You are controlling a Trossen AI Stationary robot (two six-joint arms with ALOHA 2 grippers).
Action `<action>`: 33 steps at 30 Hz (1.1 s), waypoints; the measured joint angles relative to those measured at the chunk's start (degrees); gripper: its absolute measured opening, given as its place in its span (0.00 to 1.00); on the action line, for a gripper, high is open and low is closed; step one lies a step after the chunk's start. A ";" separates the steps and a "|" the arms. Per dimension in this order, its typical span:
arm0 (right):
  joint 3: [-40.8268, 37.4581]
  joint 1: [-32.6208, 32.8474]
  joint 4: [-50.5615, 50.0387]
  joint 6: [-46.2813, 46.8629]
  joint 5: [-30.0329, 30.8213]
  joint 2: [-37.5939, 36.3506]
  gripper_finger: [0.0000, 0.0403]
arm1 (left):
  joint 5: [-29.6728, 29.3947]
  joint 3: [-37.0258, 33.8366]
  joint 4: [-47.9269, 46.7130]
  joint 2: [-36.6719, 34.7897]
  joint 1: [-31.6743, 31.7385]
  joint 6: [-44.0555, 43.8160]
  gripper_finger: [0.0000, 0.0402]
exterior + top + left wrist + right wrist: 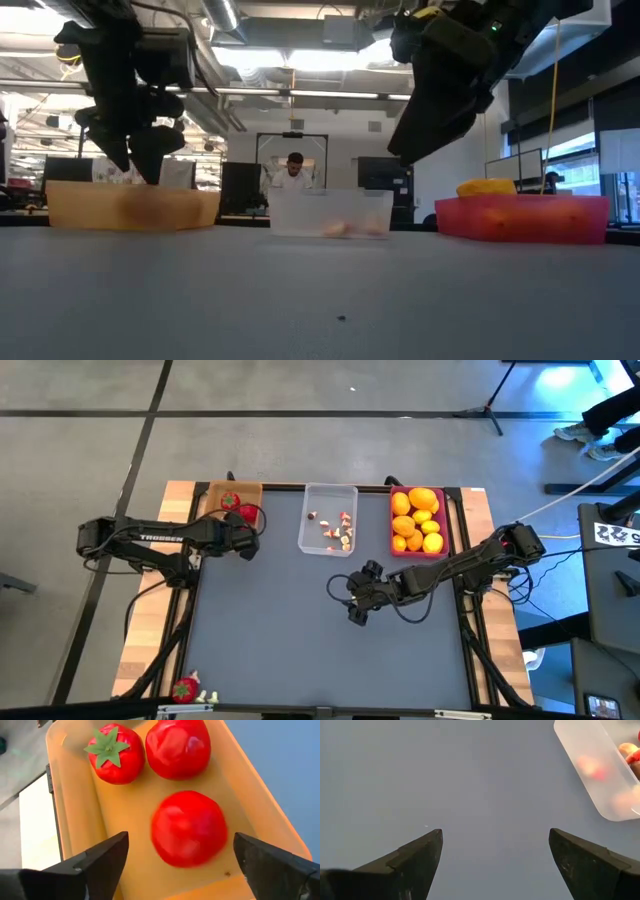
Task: Sort produce into baskets
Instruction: Put the mushroom into the transparent bin
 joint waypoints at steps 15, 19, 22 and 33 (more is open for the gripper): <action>0.00 0.00 1.39 -1.50 0.44 0.00 0.89 | 5.01 10.83 0.70 -2.26 -11.52 6.34 0.89; 0.00 0.00 1.46 -1.80 0.44 0.00 0.89 | 8.78 12.67 4.60 -3.17 -16.05 7.19 0.89; 0.00 0.00 1.63 -1.97 0.44 0.00 0.89 | 11.34 12.83 8.50 -3.15 -18.85 7.19 0.89; 0.00 0.00 2.09 -3.75 0.96 0.00 0.89 | 25.32 12.83 15.93 -2.69 -31.41 6.68 0.89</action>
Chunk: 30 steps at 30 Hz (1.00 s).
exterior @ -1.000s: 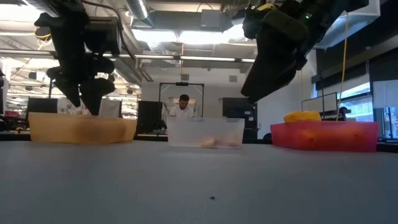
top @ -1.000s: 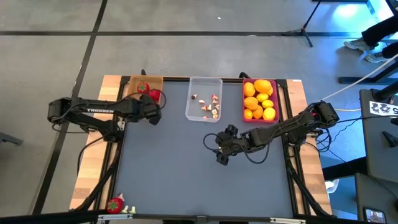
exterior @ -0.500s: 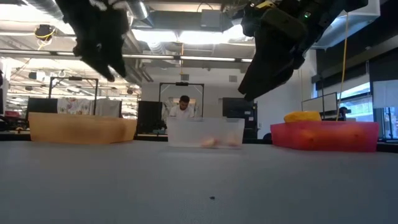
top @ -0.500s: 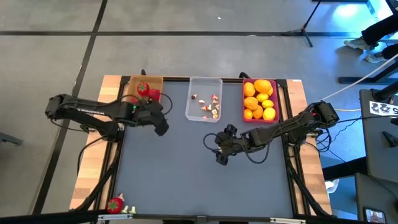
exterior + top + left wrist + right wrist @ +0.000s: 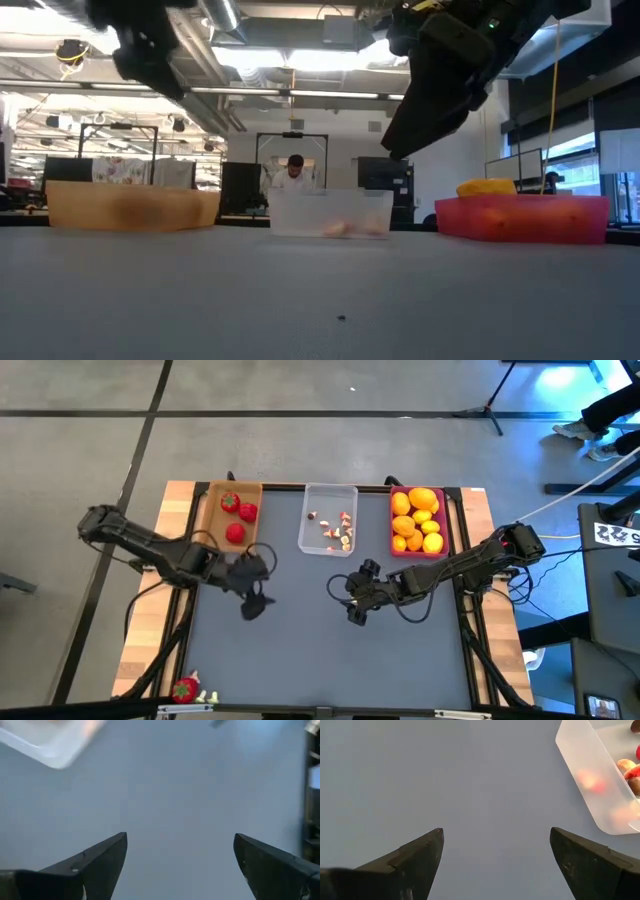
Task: Sort produce into baskets
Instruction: Put the mushroom into the transparent bin
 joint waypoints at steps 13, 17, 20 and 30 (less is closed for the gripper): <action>0.00 0.00 0.63 -0.80 0.06 0.00 0.89 | 0.92 0.02 -0.37 7.80 -14.88 -11.47 0.89; 0.00 0.00 0.63 -0.99 -0.02 0.00 0.89 | 5.07 0.02 -0.41 10.45 -17.79 -16.41 0.89; 0.00 0.00 0.63 -1.04 -0.02 0.00 0.89 | 10.63 0.02 -0.54 11.97 -19.79 -20.55 0.89; 0.00 0.00 0.73 -1.09 -0.07 0.00 0.89 | 28.30 0.00 -8.33 12.96 -24.21 -44.51 0.89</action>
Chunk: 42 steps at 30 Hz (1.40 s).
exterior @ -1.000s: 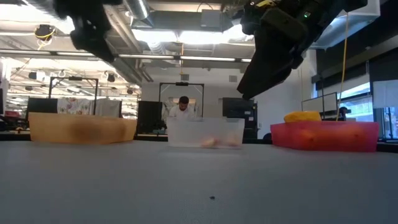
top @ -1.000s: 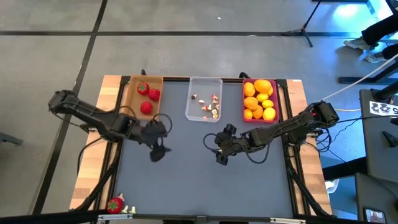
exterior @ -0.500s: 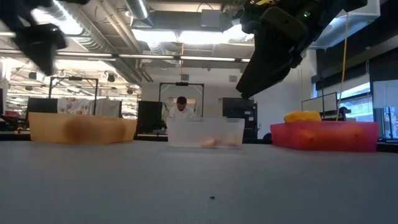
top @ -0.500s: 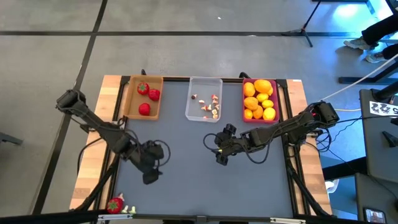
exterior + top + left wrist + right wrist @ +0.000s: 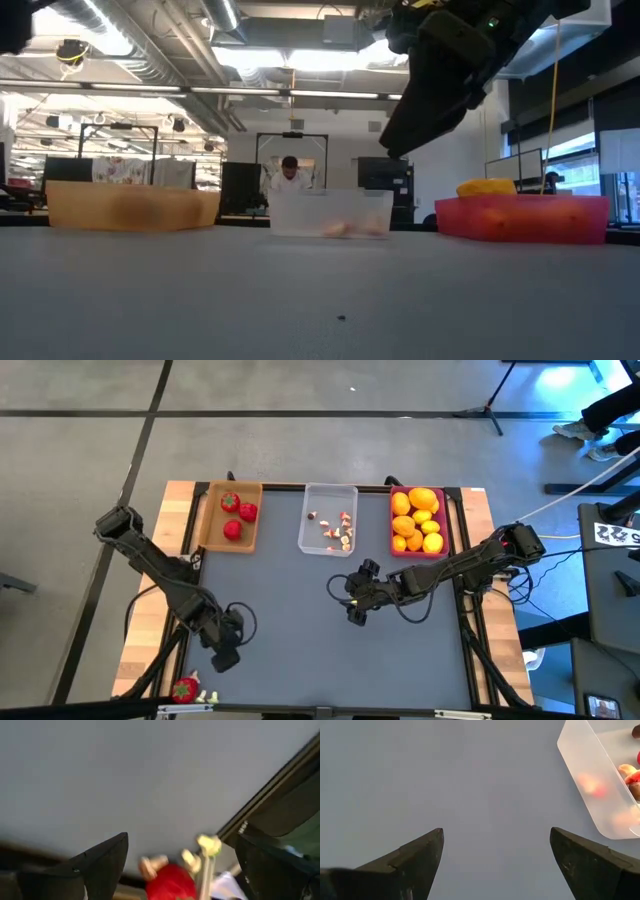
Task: Sort produce into baskets
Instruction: Put the mushroom into the transparent bin
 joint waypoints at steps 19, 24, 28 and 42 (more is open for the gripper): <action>0.00 0.02 0.26 0.06 -0.05 0.00 0.89 | 17.45 -4.26 6.81 10.75 -2.53 -18.00 0.89; 0.00 0.00 1.52 -0.06 -0.07 0.00 0.89 | 18.96 -4.26 10.87 14.16 -3.45 -17.78 0.89; 0.00 0.00 1.59 -0.11 -0.07 0.00 0.89 | 21.98 -4.26 11.73 16.41 -3.97 -17.81 0.89; 0.00 0.00 1.91 -0.14 -1.11 0.00 0.89 | 26.58 -4.26 13.29 20.52 -6.09 -15.69 0.87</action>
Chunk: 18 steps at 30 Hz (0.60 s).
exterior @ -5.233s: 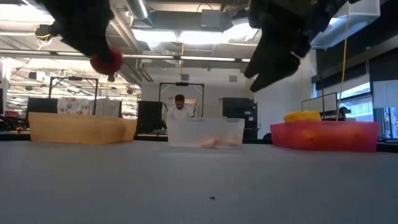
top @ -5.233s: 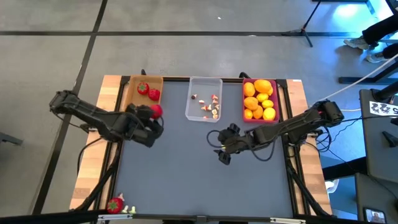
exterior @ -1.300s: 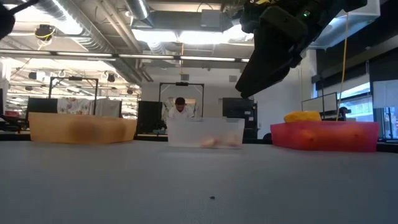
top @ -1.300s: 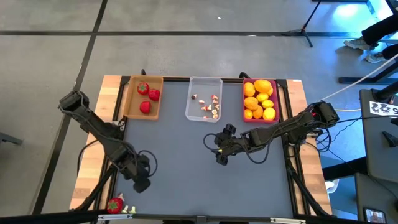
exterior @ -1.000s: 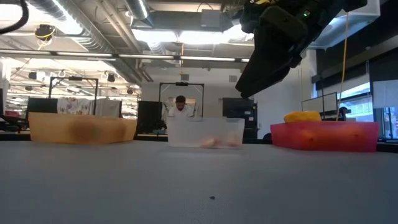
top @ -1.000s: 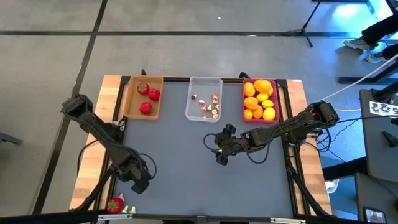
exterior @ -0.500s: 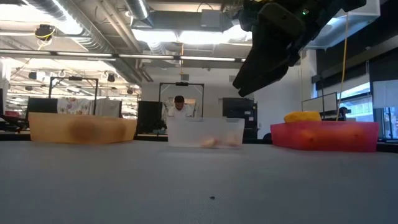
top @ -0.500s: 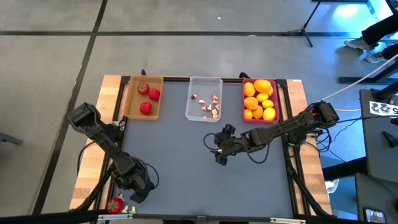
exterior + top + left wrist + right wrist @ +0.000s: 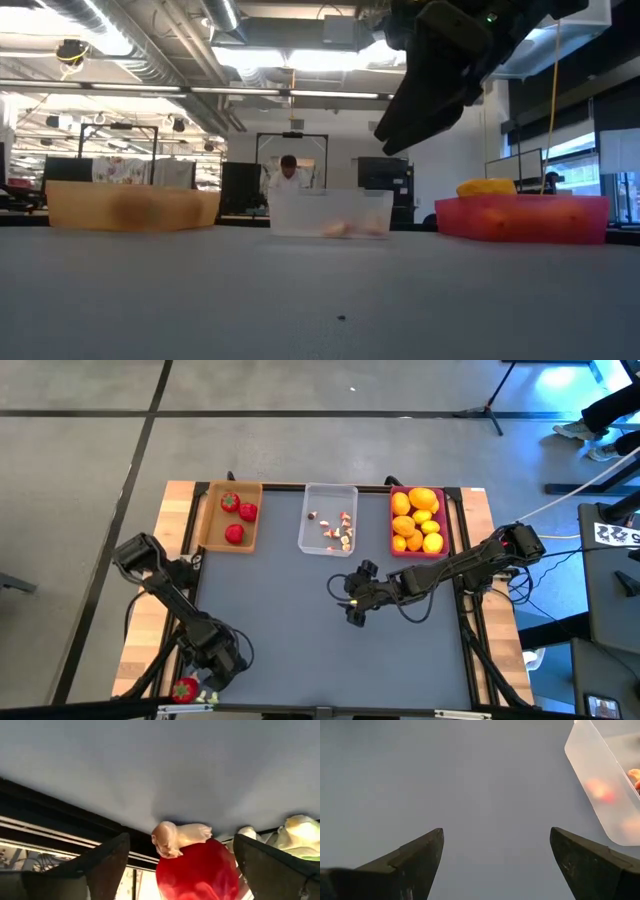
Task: Sort produce into baskets
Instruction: Put the mushroom into the transparent bin
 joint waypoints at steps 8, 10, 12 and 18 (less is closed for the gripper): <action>0.02 0.01 0.77 -0.02 0.03 0.00 0.89 | 0.32 0.00 -0.60 0.40 -0.01 3.21 0.64; 0.02 0.02 0.75 -0.12 0.04 0.00 0.89 | 0.31 0.00 -0.67 0.40 0.01 4.17 0.57; 0.02 0.02 0.77 -0.93 0.07 0.00 0.89 | 0.25 -0.17 -0.72 0.40 0.21 5.66 0.51; 0.02 0.02 0.77 -1.51 0.09 0.00 0.89 | -0.03 -0.68 -0.91 0.40 0.56 8.64 0.35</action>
